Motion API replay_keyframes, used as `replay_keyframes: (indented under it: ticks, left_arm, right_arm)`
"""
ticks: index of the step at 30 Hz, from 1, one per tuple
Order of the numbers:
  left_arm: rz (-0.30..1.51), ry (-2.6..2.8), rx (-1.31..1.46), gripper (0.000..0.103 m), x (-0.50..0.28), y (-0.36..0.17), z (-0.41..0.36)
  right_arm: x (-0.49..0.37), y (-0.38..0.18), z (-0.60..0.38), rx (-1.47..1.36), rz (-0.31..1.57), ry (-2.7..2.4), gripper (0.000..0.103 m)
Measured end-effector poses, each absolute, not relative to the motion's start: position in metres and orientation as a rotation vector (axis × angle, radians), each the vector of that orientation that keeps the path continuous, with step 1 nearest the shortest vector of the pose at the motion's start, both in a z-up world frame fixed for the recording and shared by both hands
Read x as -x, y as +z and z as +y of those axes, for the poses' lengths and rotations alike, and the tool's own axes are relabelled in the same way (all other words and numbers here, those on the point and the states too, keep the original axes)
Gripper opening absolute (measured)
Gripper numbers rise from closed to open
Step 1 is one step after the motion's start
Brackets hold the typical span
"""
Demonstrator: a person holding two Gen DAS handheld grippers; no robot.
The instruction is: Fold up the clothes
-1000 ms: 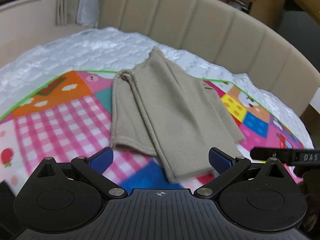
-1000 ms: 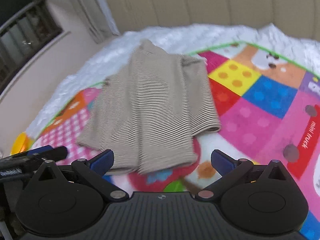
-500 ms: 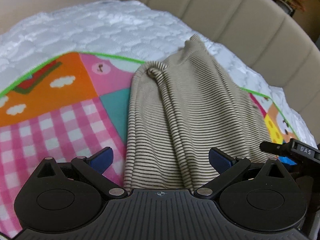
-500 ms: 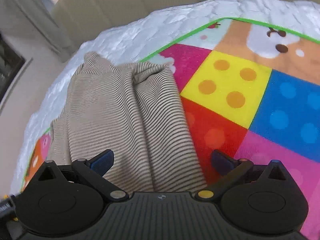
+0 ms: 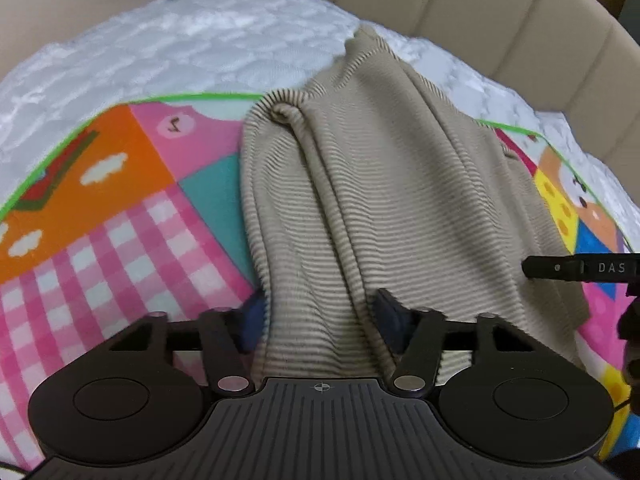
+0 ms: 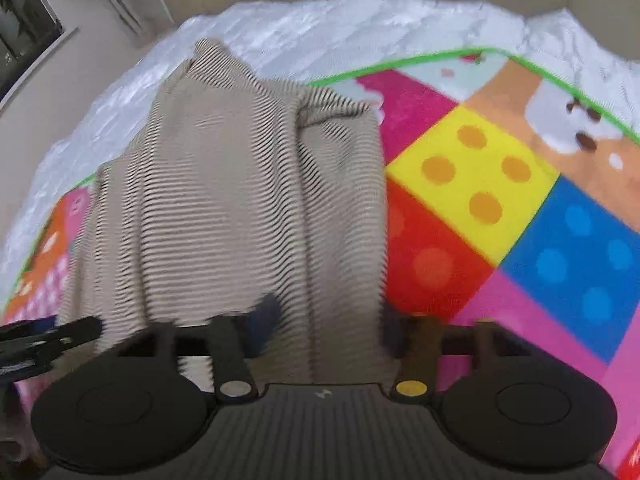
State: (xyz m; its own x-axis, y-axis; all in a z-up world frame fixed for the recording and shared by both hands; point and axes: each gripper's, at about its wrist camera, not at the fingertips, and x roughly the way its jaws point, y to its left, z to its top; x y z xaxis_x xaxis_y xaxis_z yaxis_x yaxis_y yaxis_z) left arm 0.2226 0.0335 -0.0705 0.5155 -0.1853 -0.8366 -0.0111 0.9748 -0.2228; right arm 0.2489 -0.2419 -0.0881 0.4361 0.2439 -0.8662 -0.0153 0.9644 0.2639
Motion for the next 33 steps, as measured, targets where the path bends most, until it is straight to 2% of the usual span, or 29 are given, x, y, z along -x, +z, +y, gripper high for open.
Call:
replay_keyframes:
  ticks: [1, 3, 14, 18, 19, 20, 21, 22, 23, 25, 27, 31, 33]
  left_arm:
    - [1.047, -0.11, 0.213, 0.04, -0.222, -0.07, 0.033]
    - [1.096, -0.13, 0.198, 0.033, -0.212, -0.068, 0.032]
    - [1.36, -0.365, 0.058, 0.033, -0.102, -0.058, 0.007]
    - [1.366, -0.416, 0.083, 0.049, -0.074, -0.041, 0.015]
    - [1.351, -0.421, 0.106, 0.057, -0.071, -0.034, 0.02]
    - [1.321, -0.427, 0.145, 0.061, -0.07, -0.026, 0.027]
    - [1.285, -0.432, 0.188, 0.07, -0.069, -0.017, 0.034]
    - [1.253, -0.435, 0.244, 0.078, -0.071, -0.012, 0.04]
    - [1.221, -0.435, 0.303, 0.081, -0.073, -0.009, 0.045]
    - [1.155, -0.435, 0.42, 0.089, -0.077, -0.001, 0.055]
    - [1.127, -0.419, 0.527, 0.092, -0.086, -0.009, 0.054]
    - [1.218, -0.335, 0.583, 0.09, -0.095, -0.053, 0.033]
    - [1.261, -0.328, 0.588, 0.09, -0.093, -0.071, 0.025]
  right_arm:
    - [-0.244, -0.084, -0.241, -0.231, 1.128, 0.174, 0.029]
    - [-0.231, -0.081, -0.236, -0.181, 1.152, 0.192, 0.026]
    - [-0.112, -0.064, -0.209, 0.108, 1.37, 0.322, 0.021]
    - [-0.088, -0.04, -0.216, 0.106, 1.332, 0.343, 0.022]
    - [-0.085, -0.032, -0.22, 0.087, 1.293, 0.337, 0.026]
    - [-0.083, -0.025, -0.225, 0.058, 1.242, 0.331, 0.038]
    - [-0.081, -0.019, -0.229, 0.024, 1.192, 0.33, 0.046]
    - [-0.079, -0.015, -0.232, -0.011, 1.137, 0.327, 0.058]
    - [-0.079, -0.015, -0.234, -0.047, 1.09, 0.321, 0.068]
    - [-0.083, -0.02, -0.236, -0.147, 1.025, 0.312, 0.075]
    - [-0.091, -0.034, -0.241, -0.314, 0.983, 0.304, 0.081]
    - [-0.105, -0.064, -0.251, -0.583, 0.934, 0.253, 0.083]
    - [-0.111, -0.076, -0.257, -0.683, 0.911, 0.219, 0.087]
